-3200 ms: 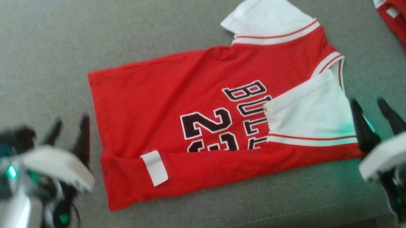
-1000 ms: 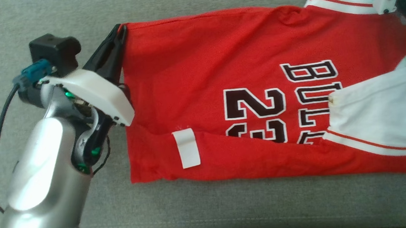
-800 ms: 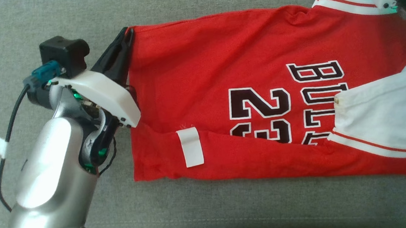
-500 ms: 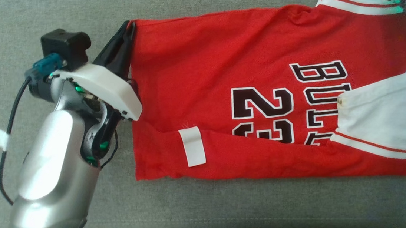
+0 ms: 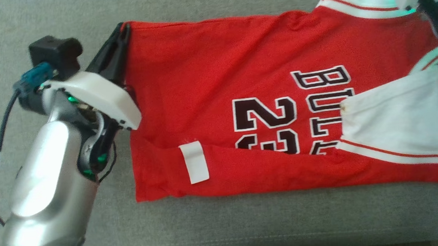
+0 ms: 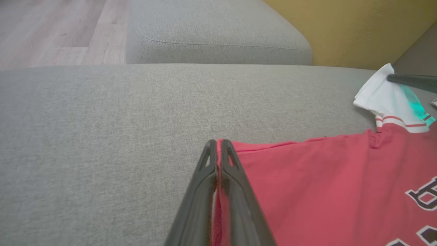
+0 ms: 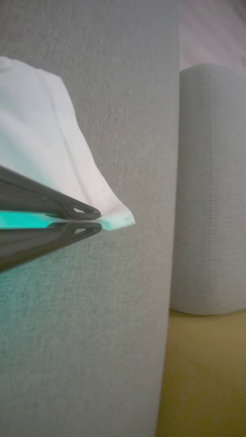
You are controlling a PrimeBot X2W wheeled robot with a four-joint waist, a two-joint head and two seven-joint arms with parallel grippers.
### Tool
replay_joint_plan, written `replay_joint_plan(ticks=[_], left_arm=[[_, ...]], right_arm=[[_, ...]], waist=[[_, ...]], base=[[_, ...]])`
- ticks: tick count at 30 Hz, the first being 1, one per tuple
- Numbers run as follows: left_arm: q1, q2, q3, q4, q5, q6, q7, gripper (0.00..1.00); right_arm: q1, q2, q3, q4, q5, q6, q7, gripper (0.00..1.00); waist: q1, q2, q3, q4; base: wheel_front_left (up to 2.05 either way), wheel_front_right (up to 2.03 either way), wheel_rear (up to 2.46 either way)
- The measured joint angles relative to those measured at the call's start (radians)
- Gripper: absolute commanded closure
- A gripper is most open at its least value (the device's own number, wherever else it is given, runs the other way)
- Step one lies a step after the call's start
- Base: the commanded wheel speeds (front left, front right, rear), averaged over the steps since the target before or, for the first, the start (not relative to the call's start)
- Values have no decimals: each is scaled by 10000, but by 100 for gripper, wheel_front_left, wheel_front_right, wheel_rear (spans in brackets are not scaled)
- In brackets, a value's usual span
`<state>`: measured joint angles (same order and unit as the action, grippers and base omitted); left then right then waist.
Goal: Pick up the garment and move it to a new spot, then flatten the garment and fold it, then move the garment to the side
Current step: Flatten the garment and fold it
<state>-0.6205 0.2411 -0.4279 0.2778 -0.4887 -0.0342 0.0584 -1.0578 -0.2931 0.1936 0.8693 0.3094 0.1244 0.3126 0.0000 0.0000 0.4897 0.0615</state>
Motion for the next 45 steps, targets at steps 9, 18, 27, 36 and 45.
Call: replay_joint_plan(ticks=[9, 18, 27, 36, 45], left_arm=[[1088, 345, 470, -359, -291, 274, -552, 100], [3270, 531, 855, -1275, -759, 732, -1043, 100], [4857, 441, 936, -1620, -1223, 1101, -1310, 100], [5666, 86, 838, -1097, -1461, 1120, -1781, 100], [6604, -61, 836, -1290, -1476, 1137, -2558, 0]], right_arm=[[2230, -706, 1089, -2314, 1340, 0, -1306, 100], [6168, -853, 253, -5507, 1657, -2, -1720, 100], [8769, 263, -1080, -7384, 917, 0, -1260, 100], [10139, 1304, -1891, -7754, 366, -2, -1020, 74], [11206, 1674, -2591, -7990, 192, -2, -1175, 0]], waist=[[0, 0, -946, -603], [-1, 1, -1933, -1053], [-1, 1, -2376, -1405], [-1, 1, -2775, -1468], [-1, 1, -3133, -1450]], base=[[0, 0, 0], [0, 0, 0], [0, 0, 0], [0, 0, 0], [0, 0, 0]])
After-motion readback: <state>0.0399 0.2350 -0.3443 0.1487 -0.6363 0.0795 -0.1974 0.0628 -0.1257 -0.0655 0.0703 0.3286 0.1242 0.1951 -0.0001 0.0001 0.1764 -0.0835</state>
